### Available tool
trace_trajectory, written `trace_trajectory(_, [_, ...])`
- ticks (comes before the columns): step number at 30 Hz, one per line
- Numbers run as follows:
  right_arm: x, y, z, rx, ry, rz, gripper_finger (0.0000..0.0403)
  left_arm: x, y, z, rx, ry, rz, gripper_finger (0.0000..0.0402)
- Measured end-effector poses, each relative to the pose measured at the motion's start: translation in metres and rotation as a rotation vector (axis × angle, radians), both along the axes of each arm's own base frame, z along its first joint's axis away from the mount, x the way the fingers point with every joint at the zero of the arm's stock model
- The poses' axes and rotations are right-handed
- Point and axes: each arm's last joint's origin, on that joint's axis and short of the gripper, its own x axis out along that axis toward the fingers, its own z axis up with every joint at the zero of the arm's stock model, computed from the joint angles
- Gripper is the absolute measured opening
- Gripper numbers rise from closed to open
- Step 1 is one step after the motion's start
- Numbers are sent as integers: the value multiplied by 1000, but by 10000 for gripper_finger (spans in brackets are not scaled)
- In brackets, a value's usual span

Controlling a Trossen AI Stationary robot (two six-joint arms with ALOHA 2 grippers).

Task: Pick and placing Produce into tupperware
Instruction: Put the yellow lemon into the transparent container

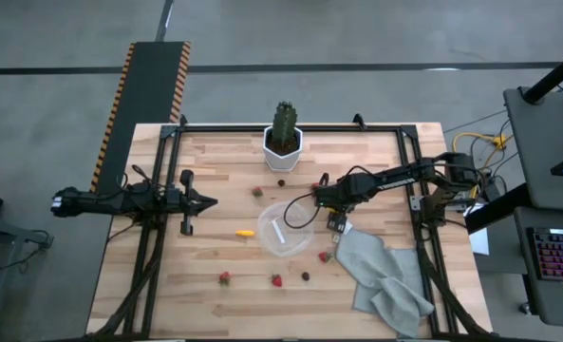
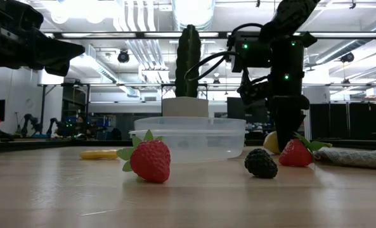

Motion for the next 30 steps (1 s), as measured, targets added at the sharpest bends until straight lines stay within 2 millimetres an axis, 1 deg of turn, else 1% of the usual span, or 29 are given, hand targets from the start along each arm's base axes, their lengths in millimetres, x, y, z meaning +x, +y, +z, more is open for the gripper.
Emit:
trace_trajectory(4, [0, 0, 0, 0, -1, 2, 215, 0, 0, 0, 0, 0, 0, 0])
trace_trajectory(15, [0, 0, 0, 5, -2, -4, 218, 0, 0, 0, 0, 0, 1, 0])
trace_trajectory(22, [1, 0, 1, 9, -4, 1, 196, 0, 0, 0, 0, -3, 0, 0])
trace_trajectory(30, [6, 0, 8, 9, -23, 7, 180, 0, 0, 0, 1, -3, 0, 0])
